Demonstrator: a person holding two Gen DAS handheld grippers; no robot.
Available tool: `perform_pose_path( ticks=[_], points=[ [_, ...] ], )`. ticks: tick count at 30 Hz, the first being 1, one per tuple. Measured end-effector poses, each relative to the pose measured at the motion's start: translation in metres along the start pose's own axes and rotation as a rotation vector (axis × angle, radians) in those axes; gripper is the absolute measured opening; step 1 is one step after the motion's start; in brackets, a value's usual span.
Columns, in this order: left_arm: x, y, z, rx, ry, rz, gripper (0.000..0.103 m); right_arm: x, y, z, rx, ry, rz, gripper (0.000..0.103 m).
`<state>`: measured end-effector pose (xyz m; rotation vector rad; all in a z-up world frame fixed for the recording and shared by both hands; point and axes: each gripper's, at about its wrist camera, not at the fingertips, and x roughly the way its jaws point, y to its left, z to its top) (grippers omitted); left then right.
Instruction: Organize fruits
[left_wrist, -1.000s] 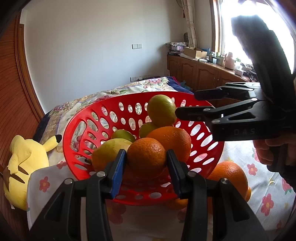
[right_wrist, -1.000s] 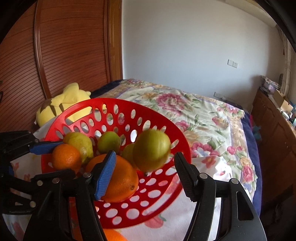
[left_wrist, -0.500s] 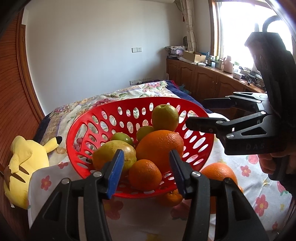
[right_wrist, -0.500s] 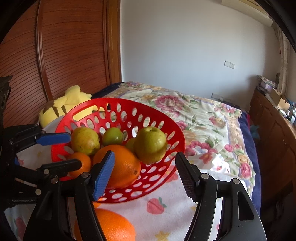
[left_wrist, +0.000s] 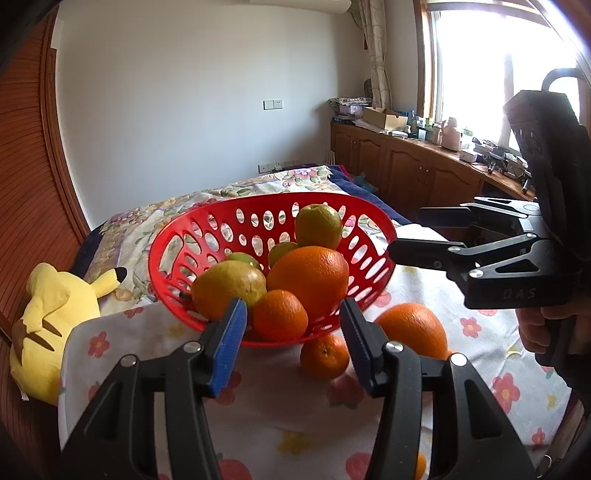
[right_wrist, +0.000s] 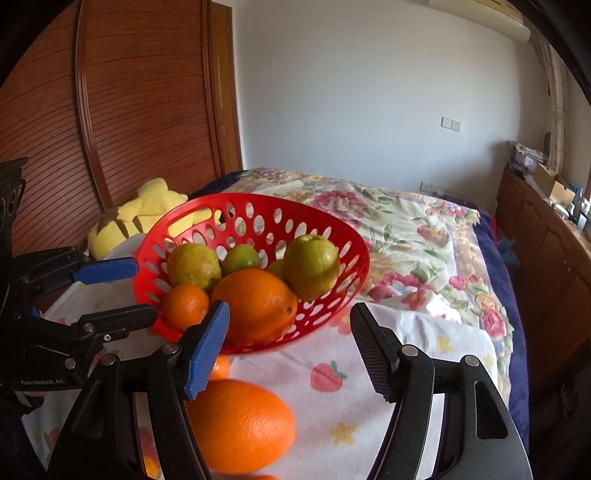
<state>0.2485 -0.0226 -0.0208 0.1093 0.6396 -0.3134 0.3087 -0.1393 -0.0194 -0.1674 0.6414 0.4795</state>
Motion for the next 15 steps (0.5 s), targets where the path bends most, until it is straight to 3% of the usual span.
perform_pose_path(
  ticks=[15],
  points=[
    [-0.028,-0.013,-0.044,-0.015,0.021,-0.023,0.054,-0.038,0.003,-0.039,0.069,0.009,-0.041,0.070]
  ],
)
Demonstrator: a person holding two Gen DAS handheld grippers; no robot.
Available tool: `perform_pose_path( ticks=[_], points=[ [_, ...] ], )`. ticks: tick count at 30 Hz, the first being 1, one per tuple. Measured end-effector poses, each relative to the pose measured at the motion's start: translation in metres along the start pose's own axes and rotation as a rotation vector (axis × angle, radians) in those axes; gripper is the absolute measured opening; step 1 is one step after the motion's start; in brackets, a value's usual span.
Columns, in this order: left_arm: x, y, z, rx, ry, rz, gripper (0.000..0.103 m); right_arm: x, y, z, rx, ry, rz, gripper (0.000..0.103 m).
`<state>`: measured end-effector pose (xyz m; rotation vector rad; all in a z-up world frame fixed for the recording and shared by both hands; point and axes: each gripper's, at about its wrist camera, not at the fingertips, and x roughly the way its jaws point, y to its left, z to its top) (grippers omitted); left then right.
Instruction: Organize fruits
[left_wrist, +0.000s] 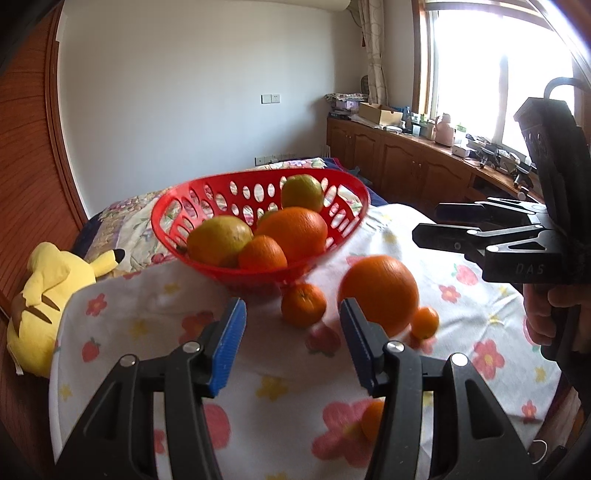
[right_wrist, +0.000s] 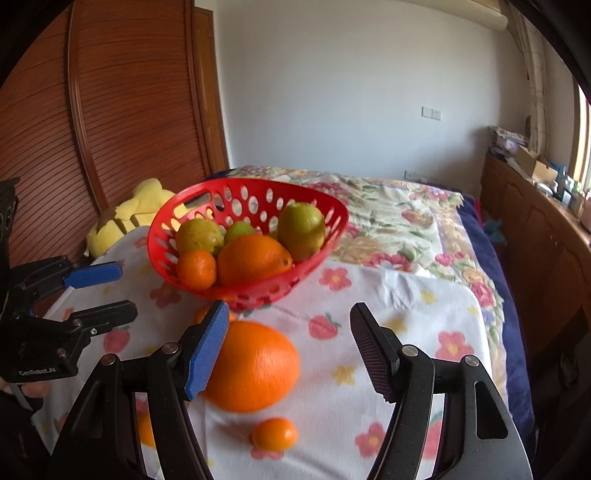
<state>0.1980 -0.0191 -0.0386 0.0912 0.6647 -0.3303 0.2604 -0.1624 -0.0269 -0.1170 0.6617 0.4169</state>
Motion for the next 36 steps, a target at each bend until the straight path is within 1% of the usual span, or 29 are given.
perform_pose_path(
  ticks=[8,12,18,27,30,32,36],
  points=[
    [-0.010,-0.013,-0.024,-0.009,0.021,-0.009,0.054,-0.013,0.003,-0.031,0.020,0.019,0.004,0.070],
    [-0.013,-0.020,-0.038,-0.013,0.038,-0.017,0.056,-0.016,0.006,-0.047,0.036,0.036,0.017,0.069],
    [-0.009,-0.029,-0.055,-0.005,0.075,-0.038,0.057,-0.007,0.010,-0.072,0.047,0.082,0.029,0.064],
    [-0.005,-0.033,-0.064,-0.023,0.090,-0.071,0.057,0.013,0.011,-0.081,0.048,0.146,0.036,0.057],
    [-0.004,-0.036,-0.067,-0.020,0.092,-0.079,0.057,0.018,0.012,-0.083,0.043,0.164,0.033,0.053],
    [-0.004,-0.039,-0.068,-0.016,0.094,-0.082,0.057,0.022,0.012,-0.084,0.037,0.180,0.027,0.047],
    [-0.003,-0.041,-0.070,-0.018,0.099,-0.086,0.057,0.028,0.010,-0.086,0.042,0.200,0.022,0.045]
  ],
)
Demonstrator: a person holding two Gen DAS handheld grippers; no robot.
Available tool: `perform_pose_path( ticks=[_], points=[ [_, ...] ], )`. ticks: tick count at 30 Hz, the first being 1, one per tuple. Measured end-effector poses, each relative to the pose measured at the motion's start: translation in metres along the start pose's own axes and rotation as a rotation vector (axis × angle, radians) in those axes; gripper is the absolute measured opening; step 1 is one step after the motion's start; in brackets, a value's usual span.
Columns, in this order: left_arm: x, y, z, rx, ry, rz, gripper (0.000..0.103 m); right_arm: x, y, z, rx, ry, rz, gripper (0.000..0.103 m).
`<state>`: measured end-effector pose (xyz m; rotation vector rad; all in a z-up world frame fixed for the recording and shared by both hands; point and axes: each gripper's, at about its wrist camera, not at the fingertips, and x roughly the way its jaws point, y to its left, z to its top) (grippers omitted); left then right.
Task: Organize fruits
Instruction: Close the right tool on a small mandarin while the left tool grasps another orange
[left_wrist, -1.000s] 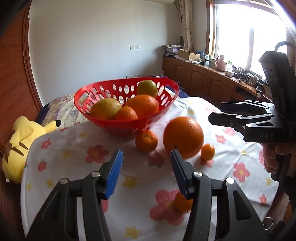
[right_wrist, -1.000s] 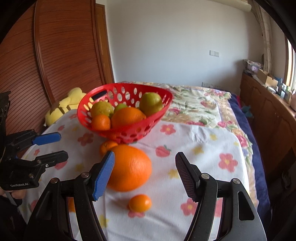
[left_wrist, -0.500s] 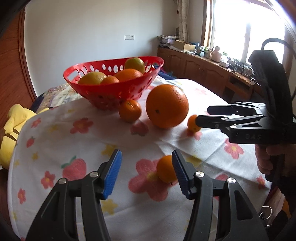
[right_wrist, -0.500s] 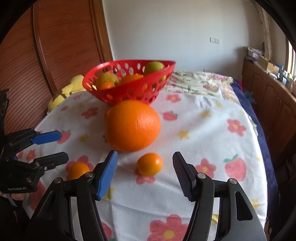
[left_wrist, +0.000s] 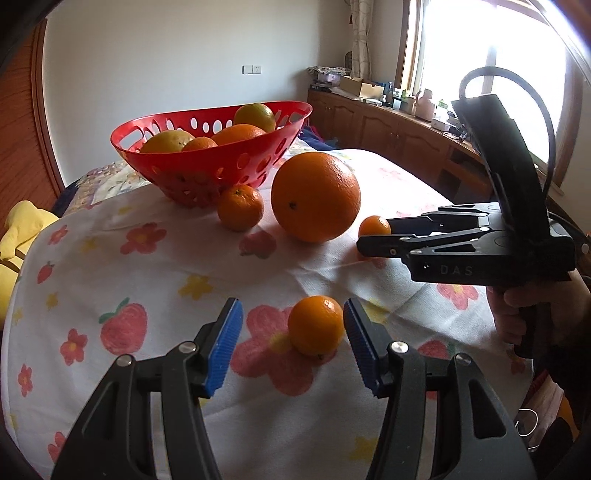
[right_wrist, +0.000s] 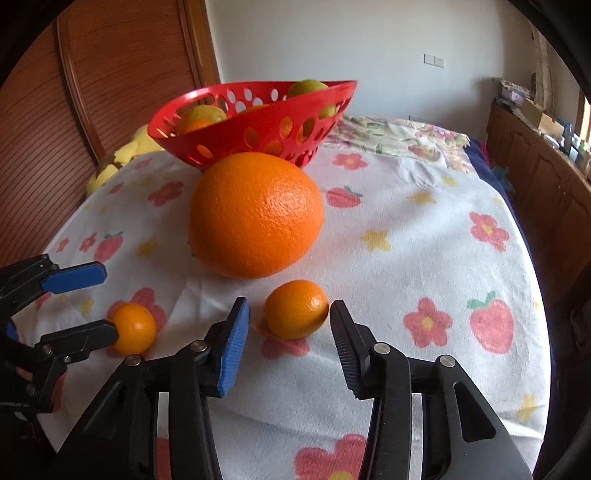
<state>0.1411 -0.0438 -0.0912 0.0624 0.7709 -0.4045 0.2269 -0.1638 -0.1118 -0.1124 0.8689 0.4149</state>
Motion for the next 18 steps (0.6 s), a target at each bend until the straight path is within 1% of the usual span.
perform_pose_path(
  ticks=[6,7,8,13,18],
  points=[
    [0.005,-0.002,-0.001,0.009,0.017,0.006,0.057,0.005,0.000,0.003,0.010,0.005,0.009,0.044],
    [0.007,-0.003,-0.001,0.009,0.024,0.008,0.057,0.005,0.000,0.003,0.010,0.006,0.010,0.041],
    [0.008,-0.003,-0.001,0.010,0.028,0.007,0.057,0.005,0.000,0.003,0.009,0.007,0.009,0.036],
    [0.010,-0.003,-0.001,0.012,0.041,-0.001,0.057,-0.003,0.000,-0.004,0.011,0.001,0.019,0.036],
    [0.014,-0.003,0.000,0.017,0.055,0.007,0.057,-0.021,0.001,-0.019,0.031,-0.029,0.021,0.036]
  ],
)
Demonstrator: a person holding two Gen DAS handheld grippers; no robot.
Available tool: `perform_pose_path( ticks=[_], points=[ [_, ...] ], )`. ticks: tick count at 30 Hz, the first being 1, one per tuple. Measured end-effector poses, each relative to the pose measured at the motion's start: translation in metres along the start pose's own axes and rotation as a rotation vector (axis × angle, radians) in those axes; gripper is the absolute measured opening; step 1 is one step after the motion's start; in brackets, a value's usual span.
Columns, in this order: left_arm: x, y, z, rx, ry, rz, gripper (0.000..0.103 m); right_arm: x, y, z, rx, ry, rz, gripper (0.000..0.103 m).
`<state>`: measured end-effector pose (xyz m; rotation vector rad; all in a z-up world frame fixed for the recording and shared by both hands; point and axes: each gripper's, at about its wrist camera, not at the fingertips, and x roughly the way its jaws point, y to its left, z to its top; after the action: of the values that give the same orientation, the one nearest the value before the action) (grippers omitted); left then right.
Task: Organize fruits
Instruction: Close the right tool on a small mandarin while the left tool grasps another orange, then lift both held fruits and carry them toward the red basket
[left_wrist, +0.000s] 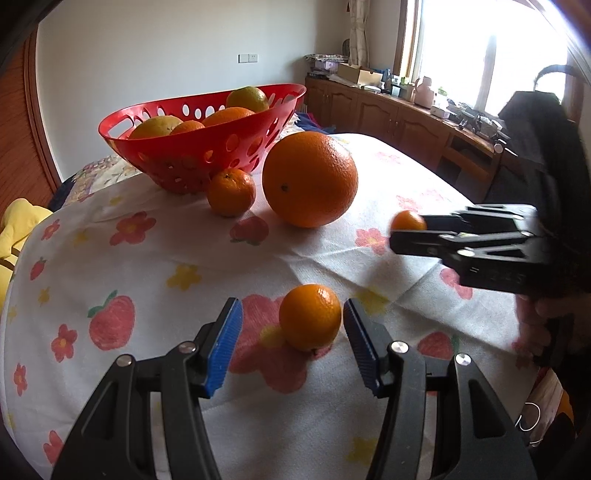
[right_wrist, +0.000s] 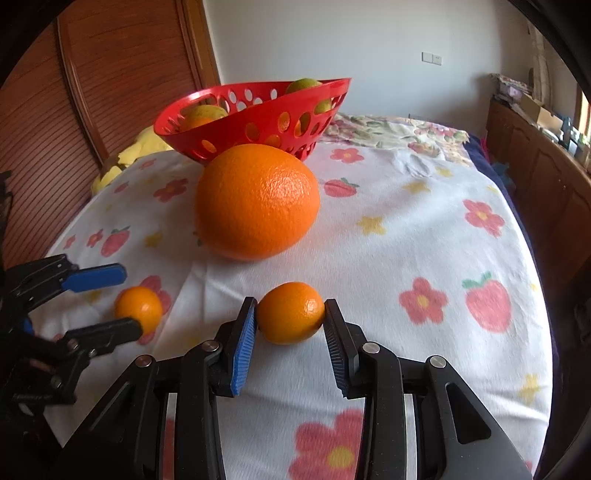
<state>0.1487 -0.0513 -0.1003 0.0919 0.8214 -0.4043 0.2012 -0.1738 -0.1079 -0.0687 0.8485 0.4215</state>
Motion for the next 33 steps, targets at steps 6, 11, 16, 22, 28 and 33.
perform_pose_path(
  ticks=[6,11,16,22,28,33],
  points=[
    [0.003,-0.004,0.000,0.017,0.013,0.005,0.056,-0.023,0.000,-0.022,0.073,-0.036,0.017,0.036],
    [0.004,-0.007,0.000,0.030,0.022,0.001,0.054,-0.030,0.002,-0.031,0.077,-0.047,0.008,0.036],
    [0.006,-0.009,-0.001,0.038,0.035,0.002,0.054,-0.032,0.002,-0.034,0.073,-0.054,-0.001,0.036],
    [0.008,-0.013,-0.001,0.049,0.043,-0.005,0.049,-0.032,0.003,-0.035,0.069,-0.062,-0.014,0.036],
    [0.006,-0.014,-0.002,0.049,0.033,-0.017,0.034,-0.032,0.004,-0.036,0.064,-0.065,-0.025,0.036],
    [0.000,-0.012,-0.001,0.034,0.016,-0.022,0.034,-0.032,0.004,-0.036,0.055,-0.072,-0.036,0.036]
  ],
)
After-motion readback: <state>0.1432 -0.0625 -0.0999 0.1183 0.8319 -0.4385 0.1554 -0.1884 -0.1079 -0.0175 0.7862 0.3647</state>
